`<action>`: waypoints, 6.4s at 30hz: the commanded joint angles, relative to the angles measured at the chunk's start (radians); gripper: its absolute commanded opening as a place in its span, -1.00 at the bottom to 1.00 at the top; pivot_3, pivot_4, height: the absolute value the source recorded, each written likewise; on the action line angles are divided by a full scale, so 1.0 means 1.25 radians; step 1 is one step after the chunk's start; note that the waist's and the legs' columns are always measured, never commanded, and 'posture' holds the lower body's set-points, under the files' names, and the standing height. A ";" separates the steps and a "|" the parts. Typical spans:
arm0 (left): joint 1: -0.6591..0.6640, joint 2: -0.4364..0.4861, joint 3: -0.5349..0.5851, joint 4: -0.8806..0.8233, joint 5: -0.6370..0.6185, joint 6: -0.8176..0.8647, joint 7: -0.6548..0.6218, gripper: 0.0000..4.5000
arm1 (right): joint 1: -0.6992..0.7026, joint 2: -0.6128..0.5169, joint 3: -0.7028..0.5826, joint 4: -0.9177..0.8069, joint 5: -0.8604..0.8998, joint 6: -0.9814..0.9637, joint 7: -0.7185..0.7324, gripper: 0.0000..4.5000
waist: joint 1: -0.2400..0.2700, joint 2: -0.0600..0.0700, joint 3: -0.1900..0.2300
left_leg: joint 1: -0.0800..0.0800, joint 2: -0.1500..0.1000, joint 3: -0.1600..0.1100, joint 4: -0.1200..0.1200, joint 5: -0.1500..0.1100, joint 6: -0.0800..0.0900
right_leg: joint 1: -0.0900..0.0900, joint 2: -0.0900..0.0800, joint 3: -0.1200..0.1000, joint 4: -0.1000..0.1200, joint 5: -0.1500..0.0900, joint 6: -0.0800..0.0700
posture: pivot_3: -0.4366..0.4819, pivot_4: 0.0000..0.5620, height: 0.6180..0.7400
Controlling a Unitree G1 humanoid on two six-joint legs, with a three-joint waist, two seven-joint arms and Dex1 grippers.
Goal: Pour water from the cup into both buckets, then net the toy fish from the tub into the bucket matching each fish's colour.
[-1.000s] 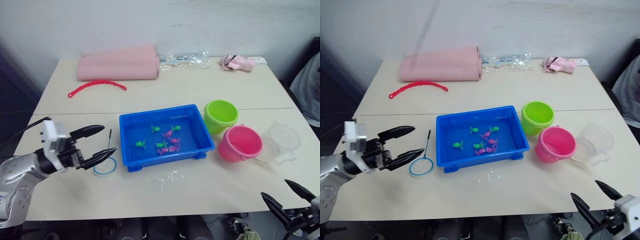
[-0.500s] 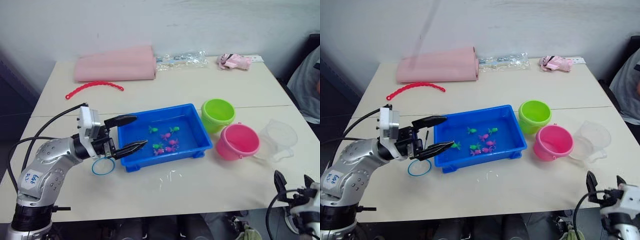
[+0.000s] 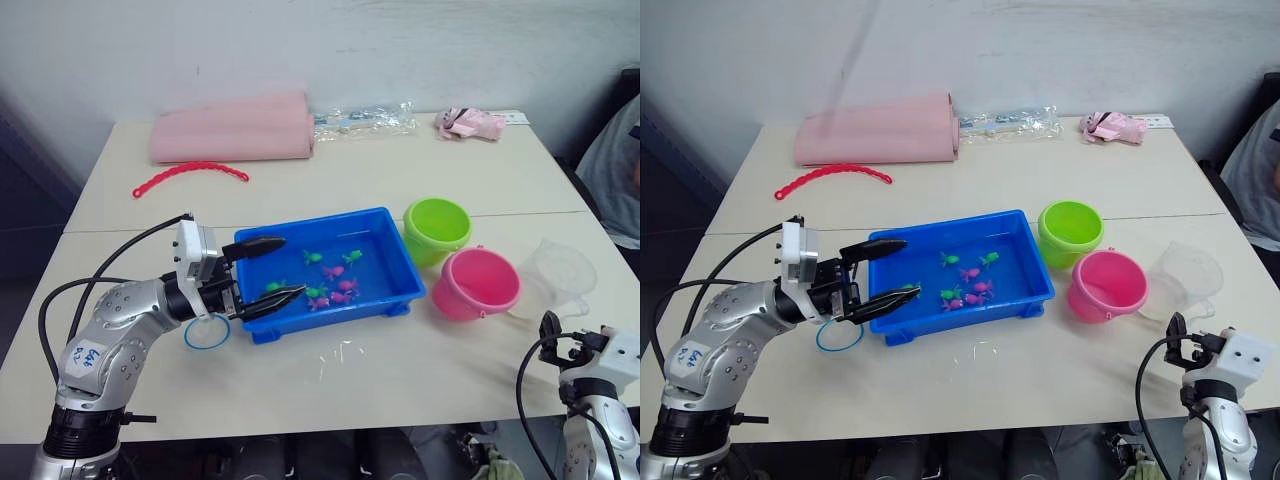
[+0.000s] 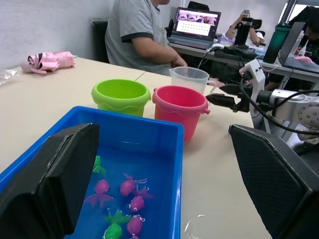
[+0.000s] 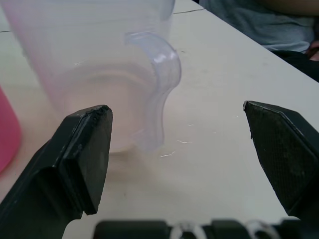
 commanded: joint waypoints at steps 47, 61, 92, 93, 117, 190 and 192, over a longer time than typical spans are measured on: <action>-0.041 -0.043 -0.032 0.006 0.015 -0.015 -0.005 1.00 | -0.167 0.011 0.005 -0.018 0.015 0.045 -0.211 -0.99 | -0.016 0.000 0.000 | -0.001 0.000 -0.001 0.000 0.001 0.000 | 0.000 0.000 0.000 0.000 0.000 0.000 | -0.05 -0.47 1.00; -0.040 -0.036 -0.039 0.019 0.011 -0.011 -0.037 1.00 | -0.198 -0.213 -0.021 -0.073 0.015 0.128 -0.099 -0.99 | -0.015 0.004 0.002 | -0.001 0.000 0.000 0.000 0.001 0.001 | -0.001 0.000 0.000 0.000 0.000 0.000 | -0.05 -0.47 1.00; -0.136 -0.073 -0.087 0.082 0.035 0.051 -0.037 1.00 | -0.022 -0.374 0.049 -0.190 -0.362 -0.133 0.076 -0.99 | -0.011 0.004 0.003 | -0.001 -0.001 0.000 0.000 0.003 0.001 | -0.001 0.000 -0.007 0.000 0.001 0.001 | -0.05 -0.47 1.00; -0.137 -0.074 -0.087 0.084 0.036 0.050 -0.037 1.00 | -0.022 -0.374 0.050 -0.185 -0.374 -0.147 0.075 -0.99 | -0.011 0.004 0.003 | -0.001 -0.001 0.000 0.000 0.003 0.001 | -0.001 0.000 -0.007 0.000 0.001 0.001 | -0.05 -0.47 1.00; -0.148 -0.084 -0.092 0.082 0.040 0.039 -0.044 1.00 | -0.021 -0.382 0.029 -0.098 -0.463 -0.266 0.003 -0.99 | -0.011 0.004 0.003 | -0.001 -0.001 0.000 0.001 0.004 0.001 | 0.000 0.000 -0.007 0.000 0.001 0.001 | -0.05 -0.47 1.00; -0.265 -0.098 -0.044 0.216 0.110 0.041 0.040 1.00 | -0.533 -0.437 0.320 0.132 -0.363 -0.039 0.100 -0.99 | -0.005 0.004 0.003 | -0.003 -0.002 -0.001 0.002 0.005 0.002 | -0.001 0.000 -0.008 0.001 0.002 0.003 | -0.05 -0.47 1.00; -0.266 -0.102 -0.044 0.214 0.111 0.039 0.041 1.00 | -0.549 -0.449 0.341 0.166 -0.416 -0.070 0.066 -0.99 | -0.005 0.004 0.003 | -0.003 -0.002 -0.001 0.002 0.005 0.002 | -0.001 0.000 -0.008 0.001 0.002 0.003 | -0.05 -0.47 1.00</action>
